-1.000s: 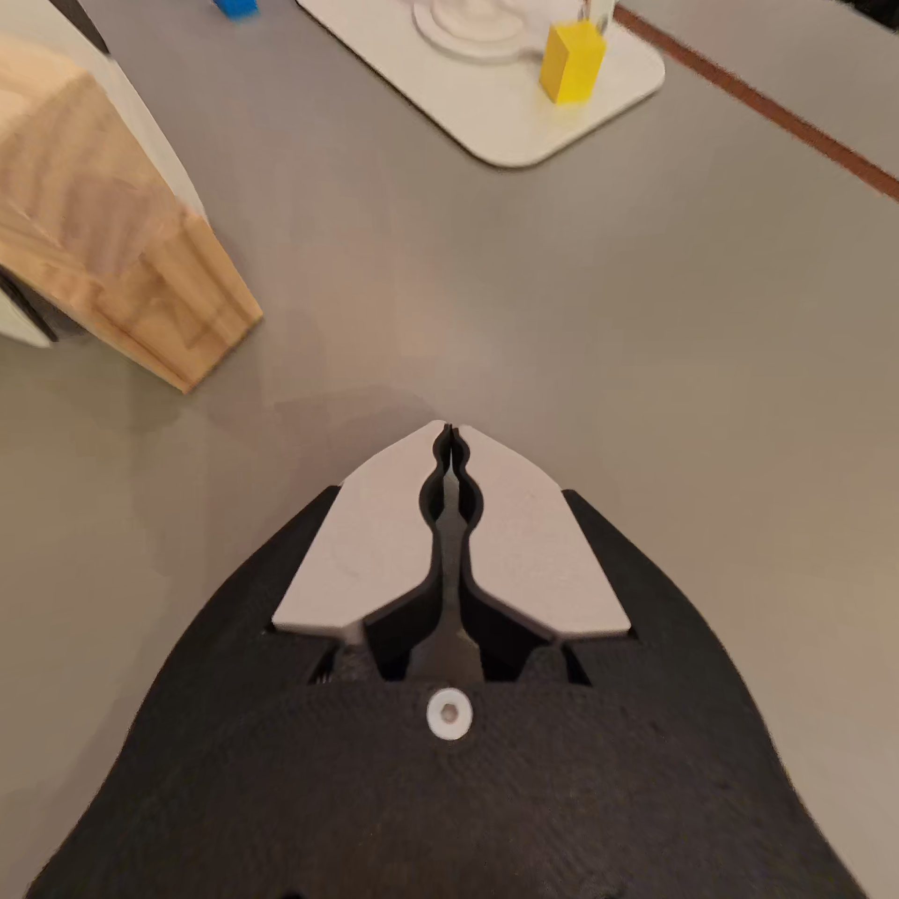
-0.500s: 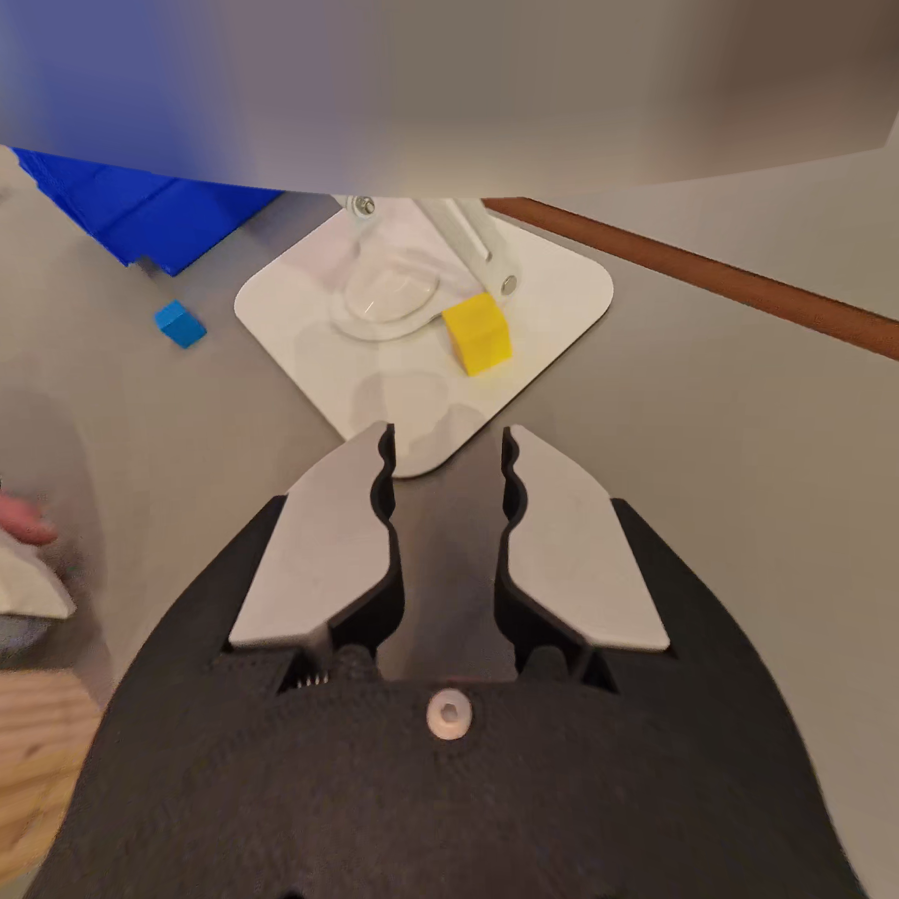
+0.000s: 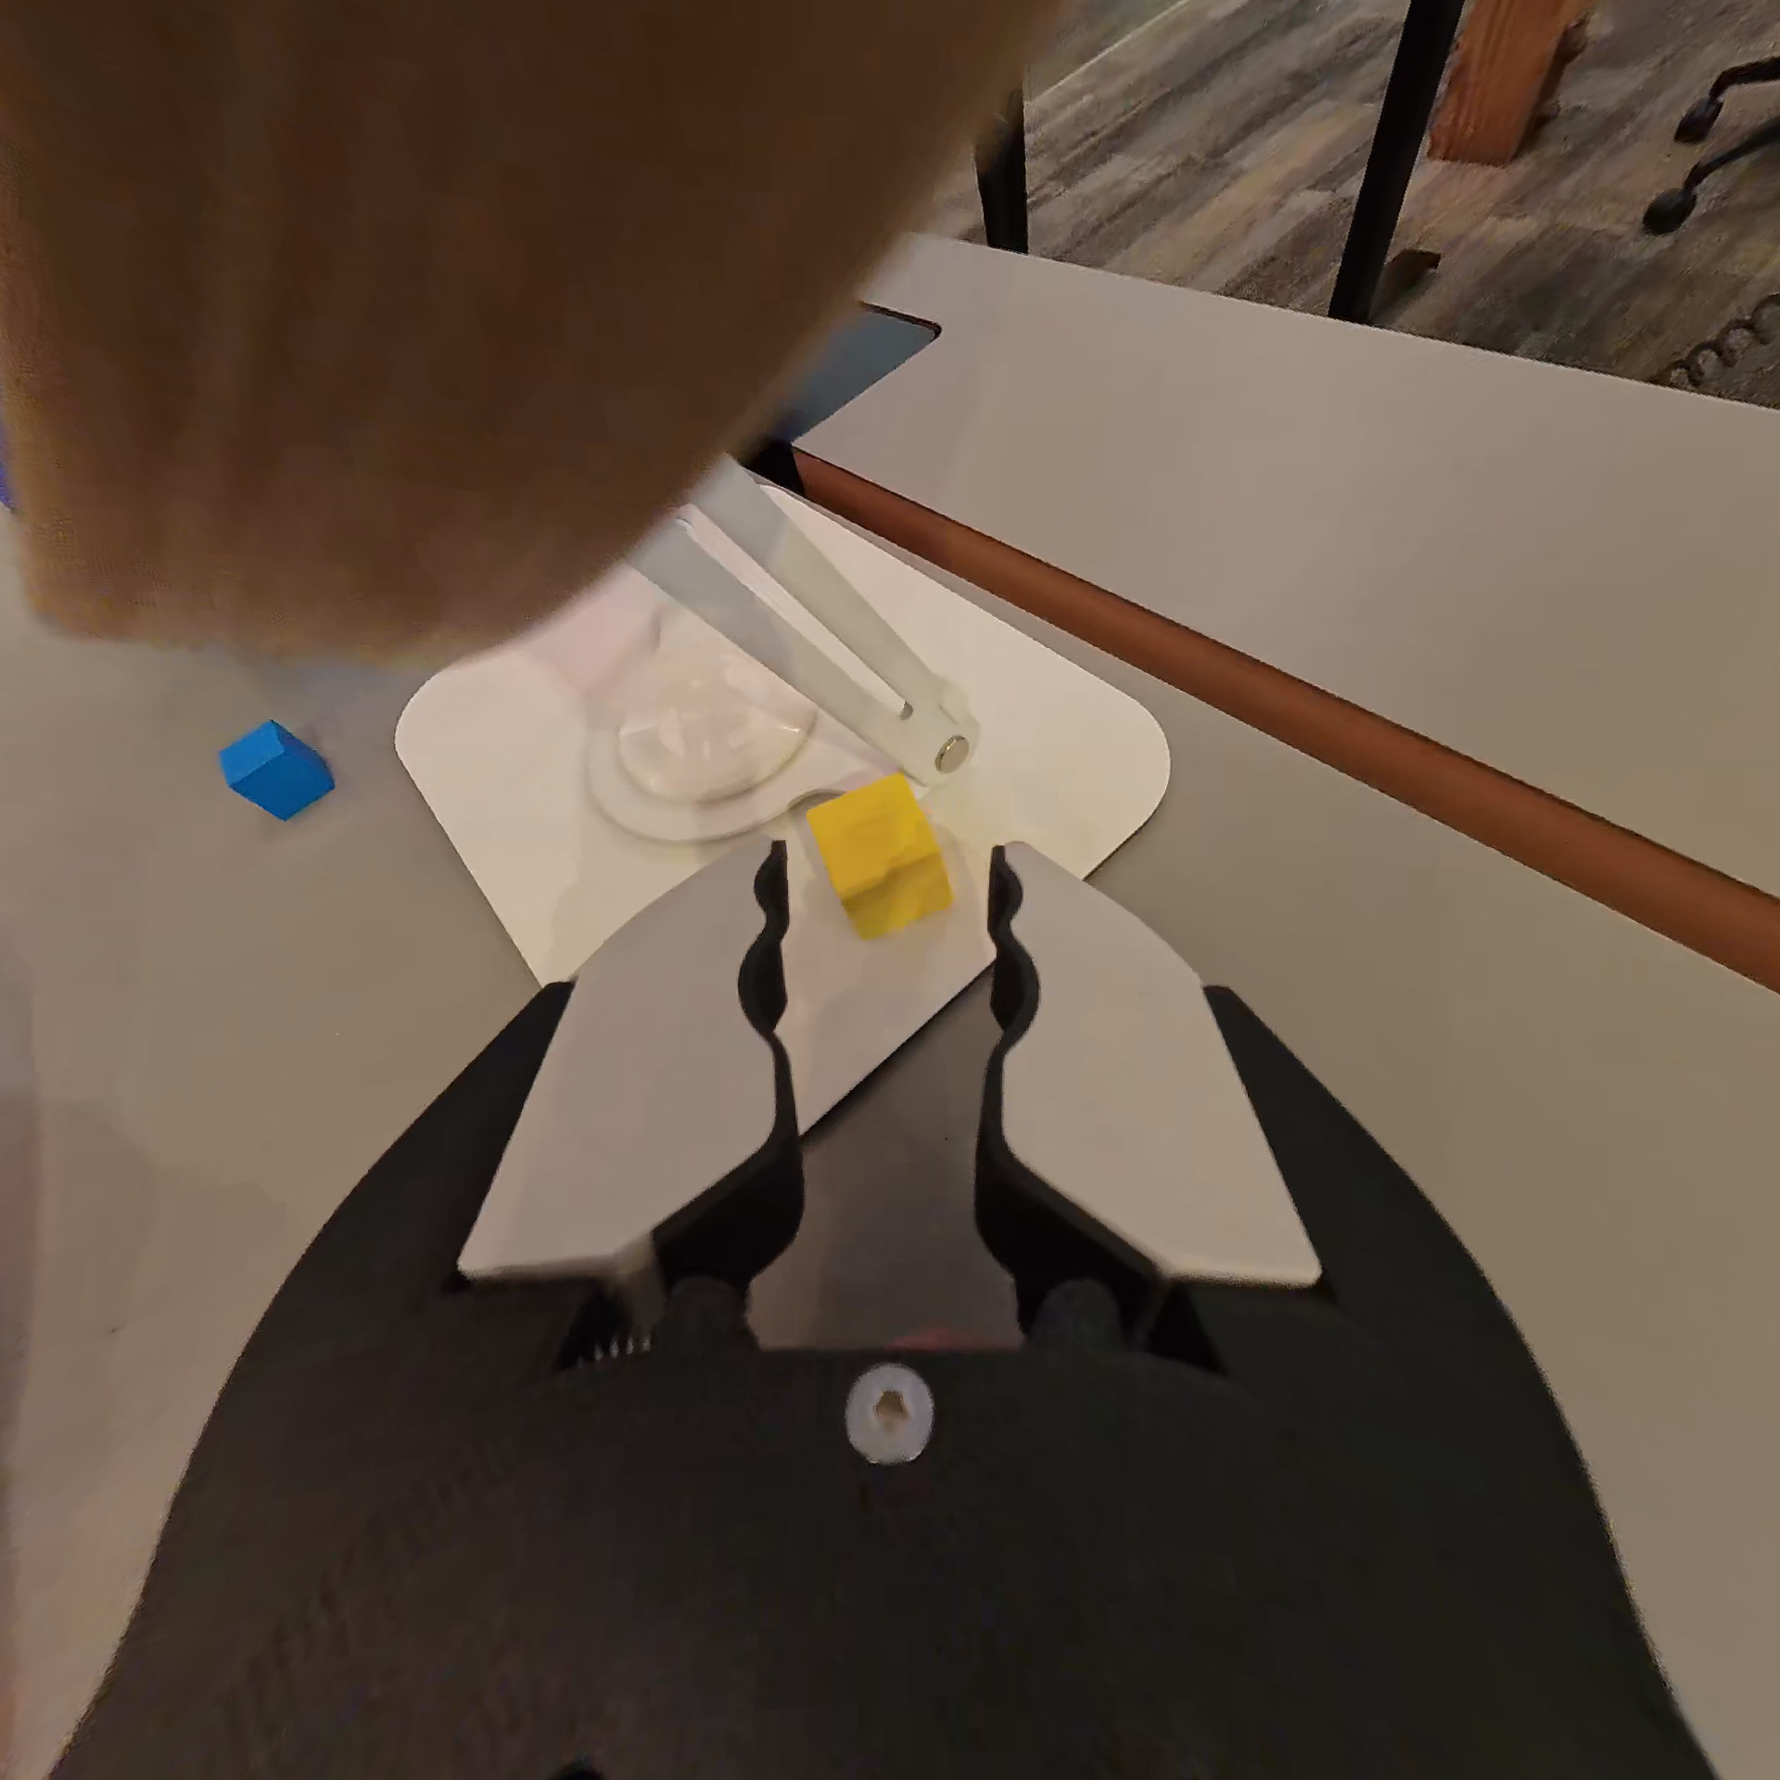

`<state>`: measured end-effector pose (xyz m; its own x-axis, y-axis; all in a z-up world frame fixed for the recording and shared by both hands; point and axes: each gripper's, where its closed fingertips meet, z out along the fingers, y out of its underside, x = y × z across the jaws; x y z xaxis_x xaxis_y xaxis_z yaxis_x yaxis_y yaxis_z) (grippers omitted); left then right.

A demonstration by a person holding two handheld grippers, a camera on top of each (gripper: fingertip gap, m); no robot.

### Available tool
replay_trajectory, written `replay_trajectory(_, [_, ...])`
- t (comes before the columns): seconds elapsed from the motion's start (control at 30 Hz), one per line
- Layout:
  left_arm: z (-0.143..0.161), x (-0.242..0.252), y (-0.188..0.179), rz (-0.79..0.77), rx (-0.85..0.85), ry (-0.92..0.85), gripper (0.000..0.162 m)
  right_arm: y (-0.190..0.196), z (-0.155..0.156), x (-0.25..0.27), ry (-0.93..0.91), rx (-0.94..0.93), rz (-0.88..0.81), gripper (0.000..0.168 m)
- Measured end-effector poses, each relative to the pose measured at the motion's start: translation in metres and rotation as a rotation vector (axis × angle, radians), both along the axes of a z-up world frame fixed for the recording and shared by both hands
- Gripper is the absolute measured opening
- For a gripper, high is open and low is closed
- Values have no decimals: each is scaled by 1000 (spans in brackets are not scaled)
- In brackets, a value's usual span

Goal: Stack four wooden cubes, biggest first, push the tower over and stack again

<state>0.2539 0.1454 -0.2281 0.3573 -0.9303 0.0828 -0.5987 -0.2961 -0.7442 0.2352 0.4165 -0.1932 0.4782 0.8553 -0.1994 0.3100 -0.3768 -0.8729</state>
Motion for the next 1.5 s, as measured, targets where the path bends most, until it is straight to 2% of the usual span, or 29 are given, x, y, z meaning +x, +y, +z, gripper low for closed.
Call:
replay_trajectory(0.2, [2,0,0,-3,-11,-15,68,-23,6,9,-1,70,70,42])
replay_trajectory(0.27, [1,0,-1,-6,-15,-15,68,-33,7,11,-50,179,136,39])
replay_trajectory(0.37, [1,0,-1,-11,-15,-9,67,-41,0,12,-225,425,230,39])
replay_trajectory(0.5, [0,0,-1,-14,-14,-2,67,-31,-13,1,-365,562,254,65])
replay_trajectory(0.57, [0,0,-1,-12,-13,-1,67,-27,-20,-7,-390,548,268,69])
replay_trajectory(0.83, [0,1,-2,-23,-19,-1,66,-8,-25,-18,-409,484,258,57])
replay_trajectory(0.93, [-1,1,-3,-33,-19,5,66,-5,-28,-19,-407,454,274,45])
replay_trajectory(1.0, [-1,1,-4,-35,-17,8,66,-4,-29,-22,-400,465,283,31])
replay_trajectory(1.13, [-2,1,-4,-39,-16,10,66,-3,-29,-22,-397,471,286,30])
replay_trajectory(1.37, [4,-6,1,-6,17,-18,66,-36,-25,-17,-369,451,326,29])
replay_trajectory(1.5, [9,-40,17,119,88,8,69,-80,-10,1,-297,386,389,29])
